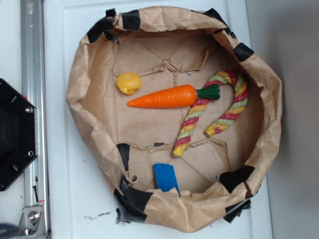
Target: Grab the yellow duck.
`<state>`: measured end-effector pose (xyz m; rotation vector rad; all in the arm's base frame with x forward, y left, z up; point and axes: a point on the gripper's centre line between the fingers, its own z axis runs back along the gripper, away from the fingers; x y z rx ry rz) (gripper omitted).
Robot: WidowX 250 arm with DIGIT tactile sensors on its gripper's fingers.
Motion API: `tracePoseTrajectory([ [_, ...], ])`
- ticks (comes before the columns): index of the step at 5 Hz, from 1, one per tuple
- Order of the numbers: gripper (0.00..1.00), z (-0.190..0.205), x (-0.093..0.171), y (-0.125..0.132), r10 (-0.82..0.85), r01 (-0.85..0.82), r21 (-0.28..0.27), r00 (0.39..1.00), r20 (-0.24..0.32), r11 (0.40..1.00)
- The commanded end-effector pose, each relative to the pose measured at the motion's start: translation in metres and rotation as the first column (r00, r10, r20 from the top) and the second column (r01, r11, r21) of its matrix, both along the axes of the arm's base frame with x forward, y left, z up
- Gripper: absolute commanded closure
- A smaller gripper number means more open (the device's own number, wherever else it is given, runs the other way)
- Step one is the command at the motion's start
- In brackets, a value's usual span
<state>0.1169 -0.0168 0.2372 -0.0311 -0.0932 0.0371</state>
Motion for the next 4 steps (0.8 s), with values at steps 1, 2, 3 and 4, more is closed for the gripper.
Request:
tracePoseTrajectory([
  [1, 0.0, 0.0, 0.0, 0.0, 0.0, 0.0, 0.0, 1.0, 0.0, 1.0],
  [2, 0.0, -0.018, 0.038, 0.033, -0.077, 0.059, 0.231, 0.994, 0.073, 0.971],
  [3, 0.0, -0.044, 0.073, 0.037, -0.151, 0.138, 0.226, 0.988, 0.04, 0.964],
  [4, 0.0, -0.074, 0.097, 0.049, -0.14, 0.132, 0.173, 0.989, 0.038, 0.976],
])
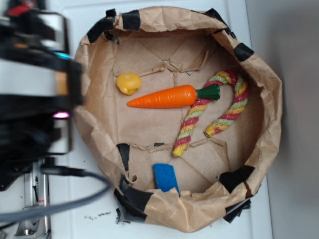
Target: Grab the yellow duck.
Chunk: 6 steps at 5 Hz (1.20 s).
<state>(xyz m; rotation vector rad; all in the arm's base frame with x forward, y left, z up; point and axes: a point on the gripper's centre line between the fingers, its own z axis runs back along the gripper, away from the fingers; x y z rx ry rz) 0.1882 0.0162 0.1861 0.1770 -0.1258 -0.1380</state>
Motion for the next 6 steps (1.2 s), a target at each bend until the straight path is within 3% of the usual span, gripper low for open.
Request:
tracePoseTrajectory([
  [1, 0.0, -0.023, 0.025, 0.016, 0.025, -0.024, -0.048, 1.0, 0.017, 0.999],
  [4, 0.0, -0.023, 0.025, 0.016, 0.025, -0.024, -0.048, 1.0, 0.017, 0.999],
  [5, 0.0, -0.067, 0.034, 0.033, -0.124, 0.109, -0.156, 0.988, -0.096, 0.982],
  [6, 0.0, -0.103, 0.051, 0.036, -0.228, 0.187, -0.253, 0.963, -0.146, 0.949],
])
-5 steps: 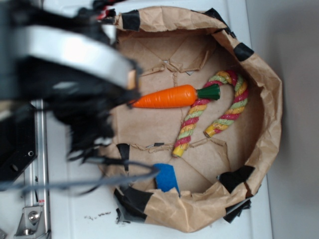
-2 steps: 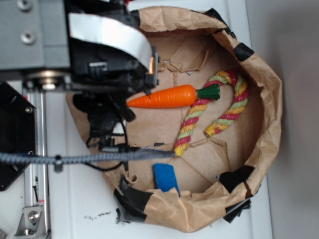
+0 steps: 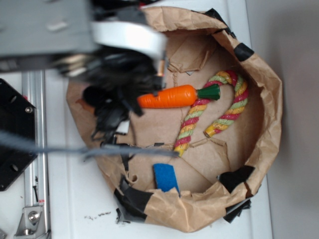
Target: Grab the yellow duck.
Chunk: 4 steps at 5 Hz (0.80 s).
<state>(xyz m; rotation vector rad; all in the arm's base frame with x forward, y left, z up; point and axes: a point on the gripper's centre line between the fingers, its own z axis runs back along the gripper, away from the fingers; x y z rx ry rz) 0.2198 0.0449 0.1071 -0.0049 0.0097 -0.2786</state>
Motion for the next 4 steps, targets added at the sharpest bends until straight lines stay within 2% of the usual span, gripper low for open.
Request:
tracePoseTrajectory([
  [1, 0.0, -0.059, 0.016, -0.001, -0.127, 0.115, -0.145, 0.989, -0.077, 0.983],
  [2, 0.0, -0.059, 0.002, -0.003, -0.165, 0.147, -0.201, 0.983, -0.075, 0.968],
  [3, 0.0, -0.058, -0.003, 0.001, -0.159, 0.15, -0.115, 0.985, -0.069, 0.982],
  [4, 0.0, -0.039, -0.001, 0.017, -0.094, 0.093, -0.09, 0.996, -0.003, 0.992],
])
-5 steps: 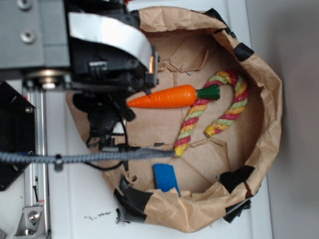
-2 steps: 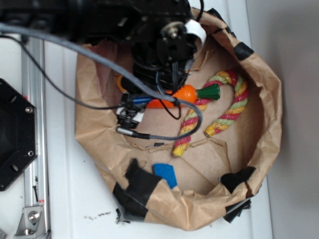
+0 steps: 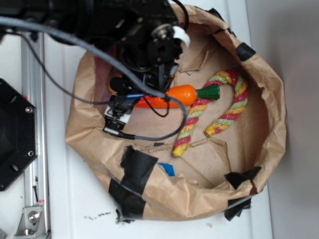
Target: Grab the yellow duck.
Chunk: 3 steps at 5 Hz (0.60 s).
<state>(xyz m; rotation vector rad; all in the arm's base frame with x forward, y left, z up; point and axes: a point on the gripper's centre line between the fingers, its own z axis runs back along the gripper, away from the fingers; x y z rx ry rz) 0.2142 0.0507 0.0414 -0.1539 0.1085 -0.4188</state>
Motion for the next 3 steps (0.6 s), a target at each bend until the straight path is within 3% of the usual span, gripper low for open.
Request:
tracePoseTrajectory([
  [1, 0.0, 0.068, 0.014, 0.01, 0.084, -0.086, 0.003, 0.973, 0.217, 0.996],
  [2, 0.0, 0.063, 0.018, 0.016, 0.101, -0.101, -0.01, 0.975, 0.2, 0.995],
  [3, 0.0, 0.032, 0.021, 0.021, 0.11, -0.112, 0.005, 0.987, 0.118, 0.994],
])
